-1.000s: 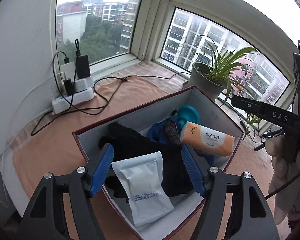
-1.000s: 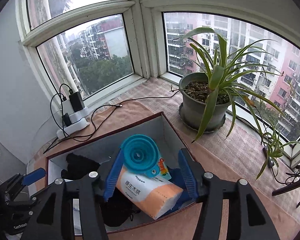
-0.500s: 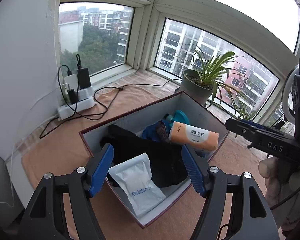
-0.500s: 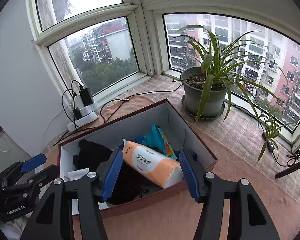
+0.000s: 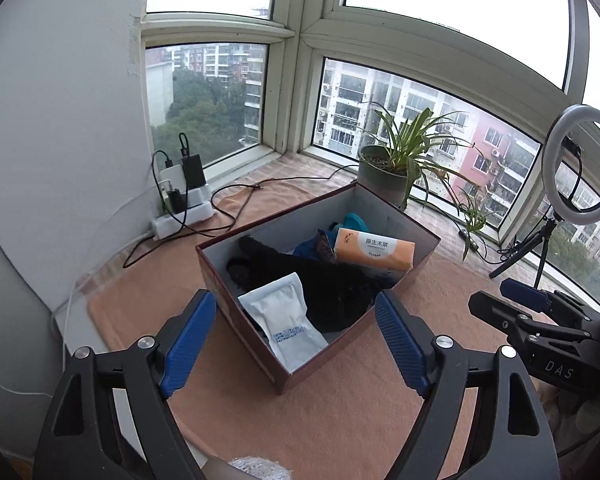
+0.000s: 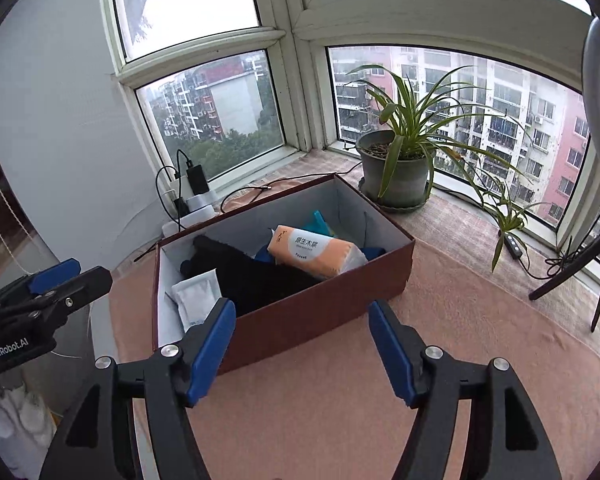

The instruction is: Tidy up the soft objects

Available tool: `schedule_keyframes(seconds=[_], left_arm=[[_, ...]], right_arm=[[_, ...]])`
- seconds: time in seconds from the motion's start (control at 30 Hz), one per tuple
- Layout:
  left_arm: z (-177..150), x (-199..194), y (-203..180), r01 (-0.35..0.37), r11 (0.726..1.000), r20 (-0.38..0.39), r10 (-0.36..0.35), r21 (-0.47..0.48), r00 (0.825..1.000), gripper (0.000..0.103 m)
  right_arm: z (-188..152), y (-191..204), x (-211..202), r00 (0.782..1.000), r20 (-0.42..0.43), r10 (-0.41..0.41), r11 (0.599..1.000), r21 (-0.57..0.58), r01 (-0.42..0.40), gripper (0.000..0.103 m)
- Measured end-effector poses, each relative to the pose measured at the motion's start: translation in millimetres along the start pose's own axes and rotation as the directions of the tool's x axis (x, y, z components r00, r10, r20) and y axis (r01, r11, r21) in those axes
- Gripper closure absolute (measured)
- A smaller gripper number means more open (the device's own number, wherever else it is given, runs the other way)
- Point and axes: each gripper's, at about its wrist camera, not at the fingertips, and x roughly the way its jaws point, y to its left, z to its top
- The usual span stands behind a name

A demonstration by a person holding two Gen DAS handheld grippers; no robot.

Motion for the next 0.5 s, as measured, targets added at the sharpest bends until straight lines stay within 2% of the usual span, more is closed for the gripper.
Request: schedule_keyframes(seconds=[0.13,0.2,0.5], left_arm=[[-8.6,-13.6,-3.6,0.002,1.000,0.005,-0.003,0.009,1.000,0.021],[-13.7,-21.7,-8.3,0.001,1.000,0.009,-0.001,0.026,1.000,0.021],[-27.1,-55.2,-18.3,0.004,0.999,0.039,-0.006,0.049,0.999,0.021]], right_arm=[[-15.4,5.6,-25.3,1.000,0.021,-0.005,1.000,0.009,0.004,0.036],[-21.3,8.6,-38.2,0.999,0.038,-0.017,1.000,0.004,0.017,0.029],[-41.6,13.1,-81.1,0.995,0.102,-0.020,1.000,0.016,0.019,0.024]])
